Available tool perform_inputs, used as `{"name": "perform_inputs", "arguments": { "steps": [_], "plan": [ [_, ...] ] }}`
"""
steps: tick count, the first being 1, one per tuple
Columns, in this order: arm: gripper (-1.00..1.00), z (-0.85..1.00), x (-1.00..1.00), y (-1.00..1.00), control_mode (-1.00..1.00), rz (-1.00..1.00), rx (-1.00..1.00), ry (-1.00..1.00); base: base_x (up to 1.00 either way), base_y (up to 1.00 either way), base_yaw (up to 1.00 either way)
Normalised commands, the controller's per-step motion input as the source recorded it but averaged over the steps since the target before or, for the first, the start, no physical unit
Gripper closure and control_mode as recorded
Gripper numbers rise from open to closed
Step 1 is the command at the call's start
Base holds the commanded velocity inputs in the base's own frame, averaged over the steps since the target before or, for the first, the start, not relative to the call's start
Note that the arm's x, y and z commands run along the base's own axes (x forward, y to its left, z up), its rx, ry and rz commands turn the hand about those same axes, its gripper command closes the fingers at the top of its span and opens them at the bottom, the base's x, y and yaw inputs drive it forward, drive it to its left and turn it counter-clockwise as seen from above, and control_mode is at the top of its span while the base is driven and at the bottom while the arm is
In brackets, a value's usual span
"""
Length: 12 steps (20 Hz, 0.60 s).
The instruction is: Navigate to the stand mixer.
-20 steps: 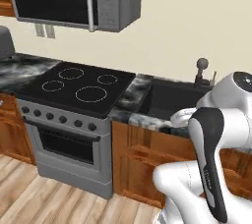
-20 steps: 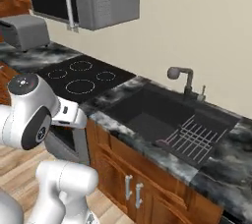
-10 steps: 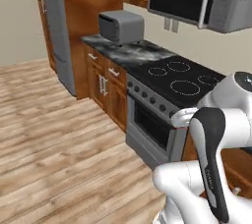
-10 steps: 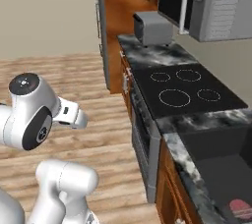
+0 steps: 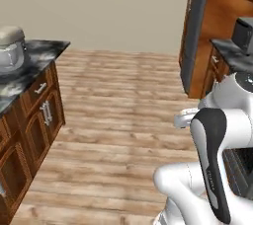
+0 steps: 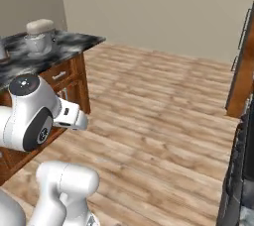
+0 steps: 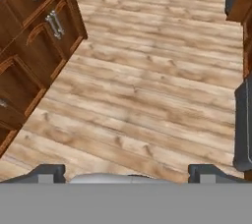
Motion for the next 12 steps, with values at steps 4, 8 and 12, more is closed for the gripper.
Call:
{"name": "perform_inputs", "arguments": {
  "steps": [4,8,12],
  "plan": [
    [-1.0,0.0,0.0,0.0,1.0,0.0,0.0,0.0,0.0,-0.04,1.0],
    [-1.0,0.0,0.0,0.0,1.0,0.0,0.0,0.0,0.0,-0.08,1.0],
    [-1.0,0.0,0.0,0.0,1.0,0.0,0.0,0.0,0.0,-0.15,1.0]
  ]
}}
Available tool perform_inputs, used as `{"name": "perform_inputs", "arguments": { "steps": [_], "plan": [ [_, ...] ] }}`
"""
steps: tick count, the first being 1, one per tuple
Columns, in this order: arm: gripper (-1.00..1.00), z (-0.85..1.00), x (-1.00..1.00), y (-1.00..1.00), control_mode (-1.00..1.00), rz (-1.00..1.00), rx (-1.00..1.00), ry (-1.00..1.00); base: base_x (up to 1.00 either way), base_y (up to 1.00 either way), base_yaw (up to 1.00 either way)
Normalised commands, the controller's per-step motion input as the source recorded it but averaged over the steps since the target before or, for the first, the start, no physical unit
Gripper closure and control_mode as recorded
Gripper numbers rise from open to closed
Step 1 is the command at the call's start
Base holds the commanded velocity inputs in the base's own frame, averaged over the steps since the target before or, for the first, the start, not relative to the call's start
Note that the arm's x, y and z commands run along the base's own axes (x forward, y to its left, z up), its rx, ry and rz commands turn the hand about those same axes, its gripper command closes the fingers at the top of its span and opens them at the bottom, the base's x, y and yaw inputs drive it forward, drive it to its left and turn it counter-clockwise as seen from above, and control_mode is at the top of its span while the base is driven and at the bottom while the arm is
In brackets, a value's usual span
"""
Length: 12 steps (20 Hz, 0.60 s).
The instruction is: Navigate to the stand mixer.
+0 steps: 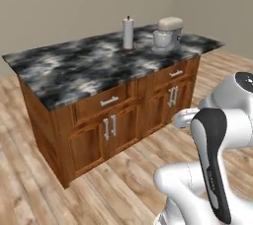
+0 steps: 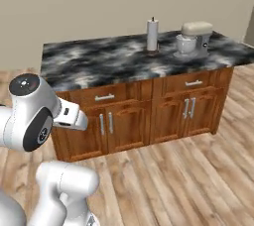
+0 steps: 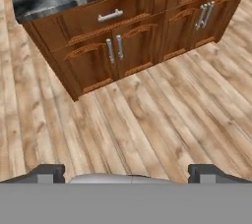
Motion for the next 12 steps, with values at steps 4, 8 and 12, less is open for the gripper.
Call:
{"name": "perform_inputs", "arguments": {
  "steps": [4,8,12],
  "plan": [
    [-1.0,0.0,0.0,0.0,1.0,0.0,0.0,0.0,0.2,-0.55,0.82],
    [-1.0,0.0,0.0,0.0,1.0,0.0,0.0,0.0,0.67,-1.0,0.44],
    [-1.0,0.0,0.0,0.0,1.0,0.0,0.0,0.0,0.65,-1.0,0.16]
  ]
}}
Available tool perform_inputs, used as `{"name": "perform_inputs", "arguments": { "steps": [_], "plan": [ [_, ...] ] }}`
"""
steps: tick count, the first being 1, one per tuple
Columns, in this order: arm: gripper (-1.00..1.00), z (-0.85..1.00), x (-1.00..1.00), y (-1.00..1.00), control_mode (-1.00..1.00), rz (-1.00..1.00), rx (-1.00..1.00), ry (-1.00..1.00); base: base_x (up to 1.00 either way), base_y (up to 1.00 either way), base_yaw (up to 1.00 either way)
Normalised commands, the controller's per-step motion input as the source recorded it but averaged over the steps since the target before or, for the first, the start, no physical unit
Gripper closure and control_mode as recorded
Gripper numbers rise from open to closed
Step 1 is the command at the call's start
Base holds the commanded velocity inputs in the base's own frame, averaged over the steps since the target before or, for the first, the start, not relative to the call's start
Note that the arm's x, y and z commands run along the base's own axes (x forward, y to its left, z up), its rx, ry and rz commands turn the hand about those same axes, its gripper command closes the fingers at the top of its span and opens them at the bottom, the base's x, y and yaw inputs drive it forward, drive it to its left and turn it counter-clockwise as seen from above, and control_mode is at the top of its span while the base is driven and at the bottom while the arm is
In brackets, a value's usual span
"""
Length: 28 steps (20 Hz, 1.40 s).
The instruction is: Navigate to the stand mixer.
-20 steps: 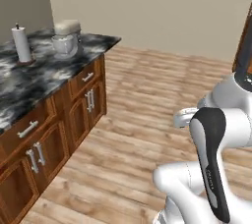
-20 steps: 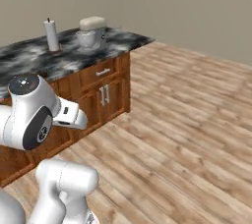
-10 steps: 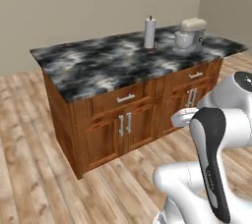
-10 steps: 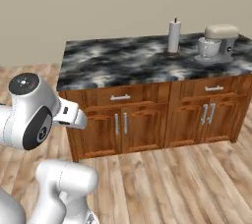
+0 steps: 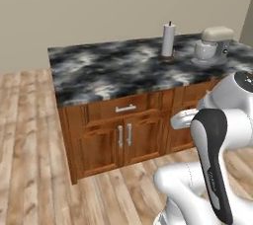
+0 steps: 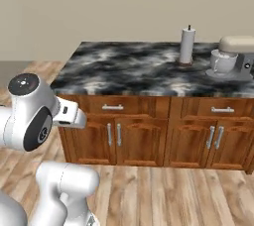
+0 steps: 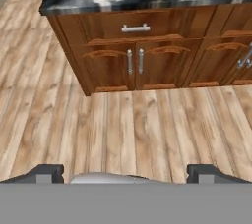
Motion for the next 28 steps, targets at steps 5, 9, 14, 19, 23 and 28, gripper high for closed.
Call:
{"name": "perform_inputs", "arguments": {
  "steps": [5,9,14,19,23,28],
  "plan": [
    [-1.0,0.0,0.0,0.0,1.0,0.0,0.0,0.0,0.69,-1.0,0.11],
    [-1.0,0.0,0.0,0.0,1.0,0.0,0.0,0.0,0.77,-1.0,0.09],
    [-1.0,0.0,0.0,0.0,1.0,0.0,0.0,0.0,1.0,-1.0,0.08],
    [-1.0,0.0,0.0,0.0,1.0,0.0,0.0,0.0,0.9,-1.0,0.09],
    [-1.0,0.0,0.0,0.0,1.0,0.0,0.0,0.0,0.71,-1.0,0.09],
    [-1.0,0.0,0.0,0.0,1.0,0.0,0.0,0.0,0.54,-0.82,0.06]
  ]
}}
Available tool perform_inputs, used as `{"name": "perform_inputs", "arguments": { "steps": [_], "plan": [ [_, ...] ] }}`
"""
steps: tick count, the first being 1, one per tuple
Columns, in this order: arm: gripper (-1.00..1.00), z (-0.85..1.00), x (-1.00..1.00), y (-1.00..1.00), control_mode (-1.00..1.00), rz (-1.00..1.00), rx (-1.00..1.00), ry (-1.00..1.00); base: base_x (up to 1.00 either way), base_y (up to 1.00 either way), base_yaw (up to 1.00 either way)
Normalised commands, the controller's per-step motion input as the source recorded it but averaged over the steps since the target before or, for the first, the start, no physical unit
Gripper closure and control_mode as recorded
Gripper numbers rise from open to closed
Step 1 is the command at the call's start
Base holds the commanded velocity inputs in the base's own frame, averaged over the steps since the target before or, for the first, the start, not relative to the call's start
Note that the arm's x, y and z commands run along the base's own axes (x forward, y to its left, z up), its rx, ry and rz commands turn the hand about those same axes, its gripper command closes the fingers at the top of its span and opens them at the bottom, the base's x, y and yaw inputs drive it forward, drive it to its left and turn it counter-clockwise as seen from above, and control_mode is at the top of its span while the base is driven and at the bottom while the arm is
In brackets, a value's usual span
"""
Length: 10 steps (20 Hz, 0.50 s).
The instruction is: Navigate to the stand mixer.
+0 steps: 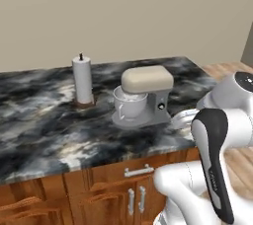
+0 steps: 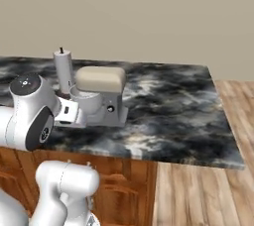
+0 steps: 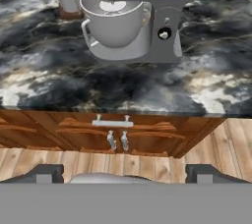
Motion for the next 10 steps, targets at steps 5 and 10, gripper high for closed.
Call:
{"name": "perform_inputs", "arguments": {
  "steps": [5,10],
  "plan": [
    [-1.0,0.0,0.0,0.0,1.0,0.0,0.0,0.0,0.62,-0.15,0.01],
    [-1.0,0.0,0.0,0.0,1.0,0.0,0.0,0.0,0.51,0.04,0.01]
  ]
}}
